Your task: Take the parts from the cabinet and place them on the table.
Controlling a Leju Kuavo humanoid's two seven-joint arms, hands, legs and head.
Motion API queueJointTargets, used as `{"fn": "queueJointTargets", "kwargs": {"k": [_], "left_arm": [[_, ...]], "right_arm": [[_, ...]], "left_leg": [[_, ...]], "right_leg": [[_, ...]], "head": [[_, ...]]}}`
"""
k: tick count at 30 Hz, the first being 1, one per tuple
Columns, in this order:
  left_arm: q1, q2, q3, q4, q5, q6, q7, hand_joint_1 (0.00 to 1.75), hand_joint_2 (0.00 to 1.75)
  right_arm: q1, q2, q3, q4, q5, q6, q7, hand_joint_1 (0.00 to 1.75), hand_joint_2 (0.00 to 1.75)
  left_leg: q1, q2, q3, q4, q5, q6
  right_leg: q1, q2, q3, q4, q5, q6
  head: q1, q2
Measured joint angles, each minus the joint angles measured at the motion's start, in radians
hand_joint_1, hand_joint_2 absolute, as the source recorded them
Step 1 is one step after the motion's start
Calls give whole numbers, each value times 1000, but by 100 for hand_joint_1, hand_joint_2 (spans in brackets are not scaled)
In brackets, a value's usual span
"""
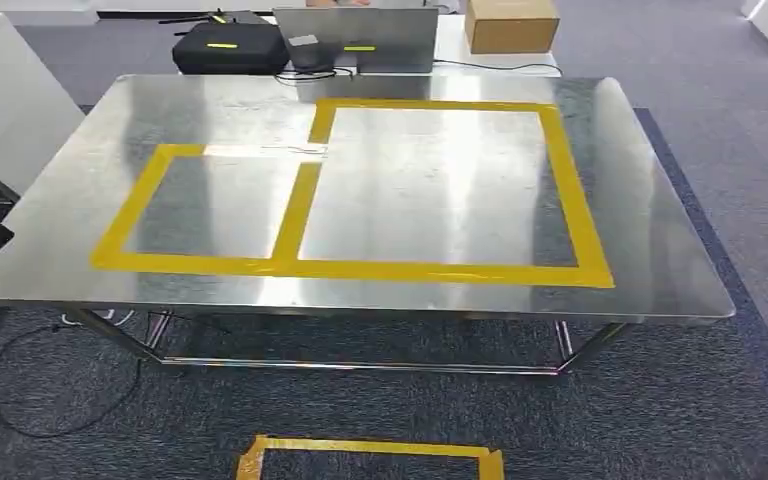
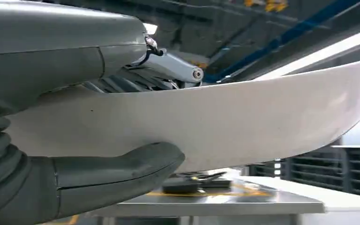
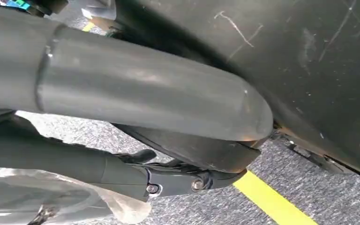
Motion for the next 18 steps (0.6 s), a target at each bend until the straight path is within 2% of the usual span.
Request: {"fn": "queueJointTargets", "kwargs": {"k": [5,9,15,18], "left_arm": [[-82,-70,-53,16,-53,1,-5,175,175],[-170,-143,-137,47,-65,2,12,175,175],[-290,-241,-253,151,-92,2,58,175,175],[-321,-274,-289,190,-90,2,61,175,175]], "right_arm": [[-2,0,0,0,10,0,5,0,0],[-5,0,0,0,17,1,8,0,0],[-6,0,0,0,15,3,6,0,0],[-6,0,-1,0,5,3,3,0,0]], "left_leg": [[-1,0,0,1,0,0],[0,-1,0,2,0,0],[0,-1,0,2,0,0],[0,0,0,2,0,1]], "right_leg": [[-1,0,0,-1,1,1],[-1,0,1,-1,2,2],[-1,0,1,-1,2,2],[-1,1,1,-1,2,2]], "head": [[0,0],[0,0],[0,0],[0,0]]}}
